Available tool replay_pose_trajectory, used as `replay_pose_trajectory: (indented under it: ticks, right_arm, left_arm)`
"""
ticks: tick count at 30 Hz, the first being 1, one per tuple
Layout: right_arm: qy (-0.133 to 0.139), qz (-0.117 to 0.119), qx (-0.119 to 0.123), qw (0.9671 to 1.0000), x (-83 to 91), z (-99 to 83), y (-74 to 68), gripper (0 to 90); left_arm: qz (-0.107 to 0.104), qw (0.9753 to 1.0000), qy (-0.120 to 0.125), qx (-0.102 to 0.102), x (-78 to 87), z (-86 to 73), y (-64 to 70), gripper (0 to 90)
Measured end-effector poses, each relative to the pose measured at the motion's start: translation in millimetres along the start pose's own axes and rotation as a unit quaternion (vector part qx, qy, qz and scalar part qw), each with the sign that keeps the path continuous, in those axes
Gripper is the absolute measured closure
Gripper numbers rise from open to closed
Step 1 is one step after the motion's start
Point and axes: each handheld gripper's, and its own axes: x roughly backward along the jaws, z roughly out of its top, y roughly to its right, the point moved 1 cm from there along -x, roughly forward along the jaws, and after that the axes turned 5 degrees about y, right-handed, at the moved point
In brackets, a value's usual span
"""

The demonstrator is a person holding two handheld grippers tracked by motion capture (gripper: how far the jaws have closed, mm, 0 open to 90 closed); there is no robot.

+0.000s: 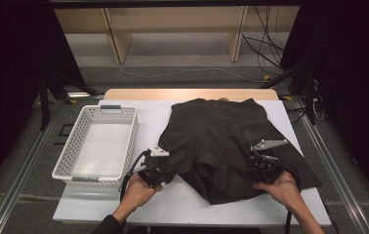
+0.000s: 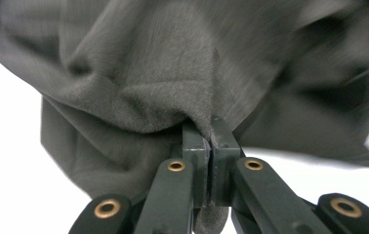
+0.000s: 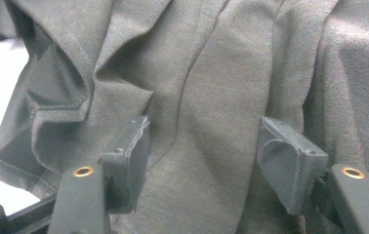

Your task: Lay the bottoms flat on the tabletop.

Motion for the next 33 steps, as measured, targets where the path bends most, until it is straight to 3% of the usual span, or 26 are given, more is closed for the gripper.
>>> replay_pose_trajectory:
  ticks: [4,8,11,15,18,21,24,28,33]
  right_arm:
    - [0.001,-0.001,0.0,1.0,-0.5,1.0,-0.1,38.6]
    - [0.0,-0.001,-0.001,1.0,-0.7,1.6,-0.1,38.6]
    - [-0.002,-0.001,0.0,1.0,-1.5,0.5,-0.2,38.6]
    - [-0.003,0.0,0.002,1.0,-2.0,0.0,0.1,38.6]
    - [-0.006,0.0,0.003,1.0,-3.3,-0.6,0.9,38.6]
    - [-0.009,-0.001,0.002,1.0,-3.1,-1.4,0.3,38.5]
    - [-0.006,-0.002,0.005,1.0,-0.8,-1.5,0.3,38.4]
    - [-0.001,-0.003,0.001,1.0,2.0,-2.1,2.3,38.3]
    - [0.002,-0.004,0.0,1.0,3.4,-2.1,1.3,38.4]
  left_arm:
    - [-0.026,0.999,0.037,-0.003,10.6,37.0,9.0,87.5]
    - [-0.038,0.9986,0.037,0.0,-6.2,57.1,9.6,86.4]
    - [-0.035,0.9992,0.012,0.015,-30.5,55.6,1.8,85.8]
    - [-0.015,0.9995,-0.027,0.003,-57.0,39.4,-4.8,82.9]
    - [-0.008,0.9992,-0.038,0.005,-65.1,32.6,-8.4,78.4]
    - [-0.015,0.9995,-0.029,0.003,-58.1,33.3,-7.0,68.2]
    - [-0.017,0.9997,-0.013,-0.01,-38.3,35.5,-1.8,60.8]
    - [0.006,0.9998,0.001,-0.016,-7.1,29.5,0.5,49.9]
    - [0.046,0.9989,0.007,-0.005,14.1,4.1,-2.8,45.9]
